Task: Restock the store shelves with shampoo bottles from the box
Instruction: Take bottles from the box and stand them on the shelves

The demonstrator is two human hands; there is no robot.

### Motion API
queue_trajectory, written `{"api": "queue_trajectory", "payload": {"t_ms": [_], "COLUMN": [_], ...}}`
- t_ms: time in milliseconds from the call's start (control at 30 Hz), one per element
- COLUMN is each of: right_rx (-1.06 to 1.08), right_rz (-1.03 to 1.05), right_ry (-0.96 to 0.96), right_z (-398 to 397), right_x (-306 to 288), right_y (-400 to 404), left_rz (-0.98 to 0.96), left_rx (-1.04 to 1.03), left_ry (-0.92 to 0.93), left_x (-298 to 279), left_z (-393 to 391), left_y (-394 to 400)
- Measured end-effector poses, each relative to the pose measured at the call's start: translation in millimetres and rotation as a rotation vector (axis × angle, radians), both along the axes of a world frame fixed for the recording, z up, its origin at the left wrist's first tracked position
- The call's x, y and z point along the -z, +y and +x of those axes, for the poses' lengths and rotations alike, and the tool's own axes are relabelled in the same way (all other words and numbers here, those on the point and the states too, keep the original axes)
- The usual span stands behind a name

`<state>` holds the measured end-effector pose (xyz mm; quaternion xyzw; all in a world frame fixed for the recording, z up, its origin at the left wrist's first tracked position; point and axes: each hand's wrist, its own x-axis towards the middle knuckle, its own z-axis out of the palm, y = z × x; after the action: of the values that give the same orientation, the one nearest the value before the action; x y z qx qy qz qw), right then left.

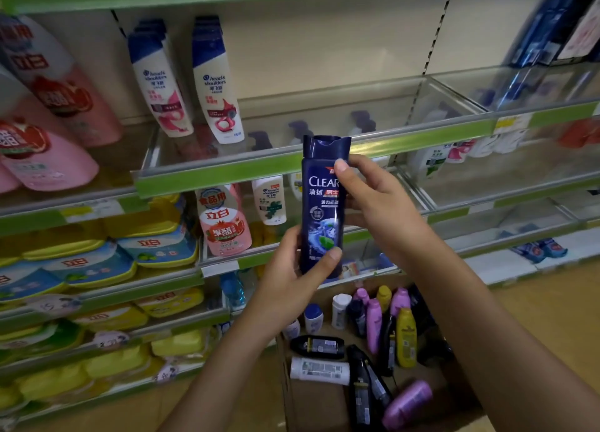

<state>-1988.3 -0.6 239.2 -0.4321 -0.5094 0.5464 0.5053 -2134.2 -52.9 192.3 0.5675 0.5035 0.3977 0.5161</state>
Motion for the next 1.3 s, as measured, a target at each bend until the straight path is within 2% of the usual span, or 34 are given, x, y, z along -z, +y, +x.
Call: {"api": "queue_trajectory", "payload": {"t_ms": [133,300,500,733,1000,1300], "right_rx": [0.049,-0.024,-0.071,-0.123,-0.159,-0.1], "right_rz": [-0.007,0.034,0.139,0.275,0.359,0.511], "right_ry": [0.015,0.048,0.105,0.138,0.048,-0.121], "right_z": [6,17,22,10,-10,-23], "right_x": [5,-9,-36,-60,-42,-26], "right_y": [4,27,80,161,229,284], "left_rz": [0.009,0.066,0.15,0.254,0.177,0.199], "left_rx": [0.032,-0.022,-0.113,-0.217,-0.278,-0.239], "left_ry": [-0.012,-0.003,-0.007,0.116,0.225,0.473], "left_x": [-1,-6,-29,-60,-49,-45], "left_z": [0,10,21,19,12,-4], "left_y": [9,40,92,176,241,295]}}
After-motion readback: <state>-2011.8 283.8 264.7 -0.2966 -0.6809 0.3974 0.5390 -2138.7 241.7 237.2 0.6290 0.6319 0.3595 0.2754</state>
